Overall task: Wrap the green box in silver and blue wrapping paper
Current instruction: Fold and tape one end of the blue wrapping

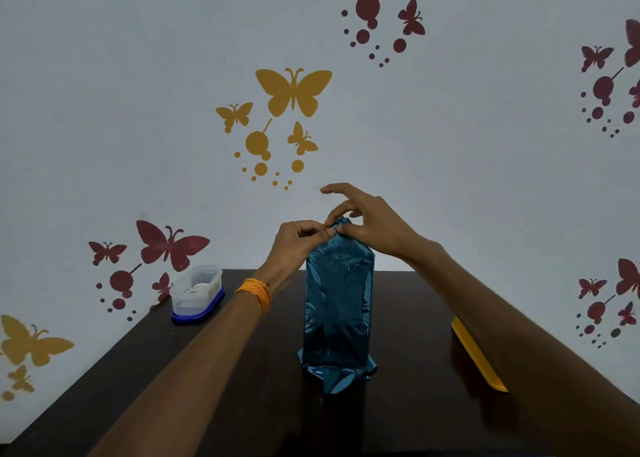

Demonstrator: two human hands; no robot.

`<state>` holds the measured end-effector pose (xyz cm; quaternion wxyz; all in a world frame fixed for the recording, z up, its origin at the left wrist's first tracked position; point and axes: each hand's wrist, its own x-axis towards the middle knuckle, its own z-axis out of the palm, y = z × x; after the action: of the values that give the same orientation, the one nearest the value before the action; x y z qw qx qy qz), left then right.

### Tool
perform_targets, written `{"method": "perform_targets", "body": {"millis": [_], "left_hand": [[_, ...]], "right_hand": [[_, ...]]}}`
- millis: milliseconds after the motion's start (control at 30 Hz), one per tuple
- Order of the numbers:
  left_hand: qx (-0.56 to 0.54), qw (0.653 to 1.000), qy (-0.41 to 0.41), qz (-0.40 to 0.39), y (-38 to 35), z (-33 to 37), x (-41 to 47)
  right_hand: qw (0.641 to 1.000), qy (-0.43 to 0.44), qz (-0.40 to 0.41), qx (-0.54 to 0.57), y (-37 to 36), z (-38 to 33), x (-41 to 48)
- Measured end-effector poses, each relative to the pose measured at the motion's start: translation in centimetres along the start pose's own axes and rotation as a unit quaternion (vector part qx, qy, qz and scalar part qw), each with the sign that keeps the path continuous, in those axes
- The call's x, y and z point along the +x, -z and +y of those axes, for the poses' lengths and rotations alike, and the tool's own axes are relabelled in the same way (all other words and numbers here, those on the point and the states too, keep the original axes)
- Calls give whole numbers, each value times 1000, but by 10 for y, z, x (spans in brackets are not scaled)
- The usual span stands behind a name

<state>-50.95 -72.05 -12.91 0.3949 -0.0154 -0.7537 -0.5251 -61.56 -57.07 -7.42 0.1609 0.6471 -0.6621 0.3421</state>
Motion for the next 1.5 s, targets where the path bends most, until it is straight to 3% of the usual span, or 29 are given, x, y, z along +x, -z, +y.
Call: {"method": "perform_targets", "body": {"millis": [200, 500, 1000, 1500], "left_hand": [[7, 1000, -10, -4, 2, -3, 0], [5, 1000, -8, 0, 2, -2, -1], [1, 1000, -5, -17, 2, 2, 0], [4, 1000, 2, -26, 3, 4, -3]], "right_hand": [[999, -11, -36, -14, 7, -1, 8], [991, -81, -26, 99, 18, -1, 12], [998, -27, -26, 42, 17, -5, 7], [997, -39, -42, 48, 17, -10, 0]]}}
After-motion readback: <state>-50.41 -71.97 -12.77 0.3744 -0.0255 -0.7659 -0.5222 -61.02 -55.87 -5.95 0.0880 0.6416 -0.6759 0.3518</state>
